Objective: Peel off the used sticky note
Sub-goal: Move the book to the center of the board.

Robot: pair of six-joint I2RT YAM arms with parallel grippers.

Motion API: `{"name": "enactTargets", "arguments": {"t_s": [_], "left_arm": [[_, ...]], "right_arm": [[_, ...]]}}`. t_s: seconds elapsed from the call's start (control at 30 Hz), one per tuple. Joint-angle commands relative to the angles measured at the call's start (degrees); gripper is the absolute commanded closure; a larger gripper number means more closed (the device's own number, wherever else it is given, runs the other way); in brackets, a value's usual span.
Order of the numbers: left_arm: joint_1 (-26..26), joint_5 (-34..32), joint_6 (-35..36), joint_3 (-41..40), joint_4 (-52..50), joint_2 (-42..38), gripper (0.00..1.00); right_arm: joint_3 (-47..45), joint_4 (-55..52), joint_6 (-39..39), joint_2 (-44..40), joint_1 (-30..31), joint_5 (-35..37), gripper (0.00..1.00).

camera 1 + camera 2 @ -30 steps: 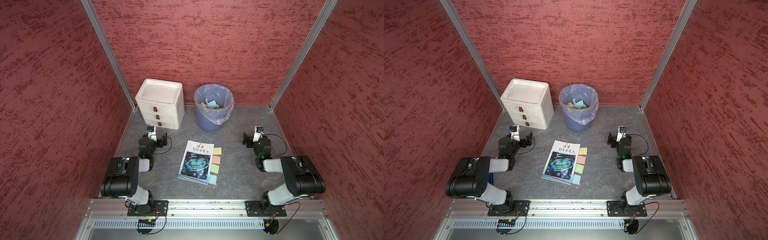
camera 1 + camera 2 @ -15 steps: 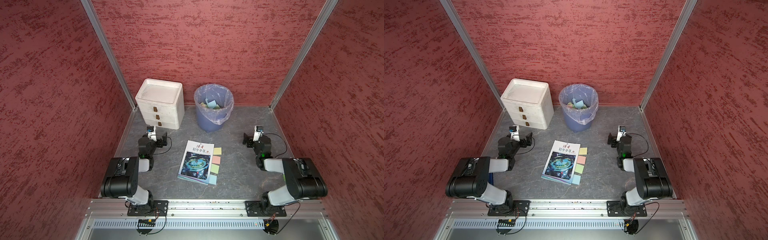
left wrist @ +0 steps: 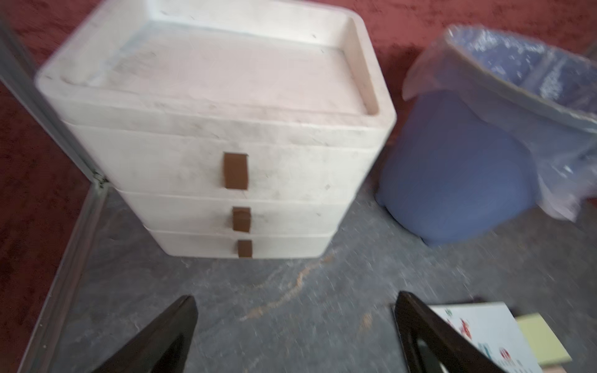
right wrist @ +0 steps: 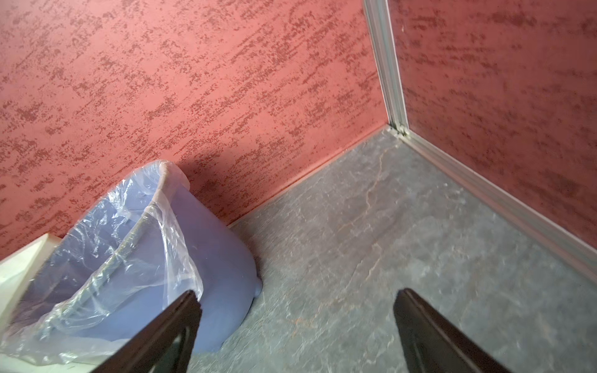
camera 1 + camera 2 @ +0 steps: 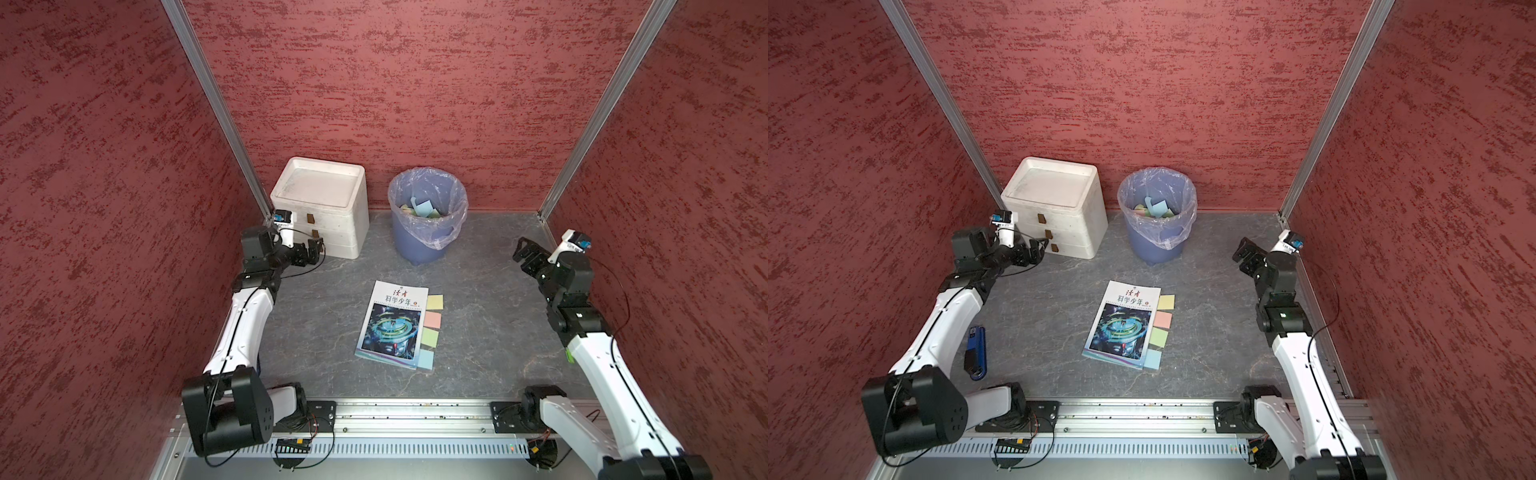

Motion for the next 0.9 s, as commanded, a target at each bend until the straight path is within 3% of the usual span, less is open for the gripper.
{"name": "enactTargets", "arguments": {"t_s": [0.0, 0.07, 0.17, 0.4, 0.67, 0.87], "left_arm": [[-1.83, 7.78, 9.92, 2.28, -25.31, -1.09, 0.00], [-4.24, 7.98, 13.05, 3.53, -31.84, -1.43, 0.00], [-10.29, 5.28, 16.31, 3.14, -37.77, -1.94, 0.00], [-23.36, -4.93, 16.36, -1.87, -31.36, 1.32, 0.00], [-27.94, -4.88, 14.17, 2.28, -28.17, 15.32, 0.00], [-30.74, -5.08, 10.69, 5.13, -28.12, 23.27, 0.07]], "right_arm": [[0.63, -11.05, 5.18, 0.10, 0.12, -8.74, 0.01], [2.04, -15.78, 5.77, 2.50, 2.96, -11.68, 0.01], [2.28, -22.34, 7.11, 3.48, 9.91, -8.85, 0.01], [-2.08, -22.99, 14.11, 4.39, 28.90, -4.91, 0.02], [-3.18, -12.64, 17.55, 12.45, 37.41, -10.68, 0.02], [0.00, -6.12, 17.52, 21.41, 37.83, -14.74, 0.01]]}}
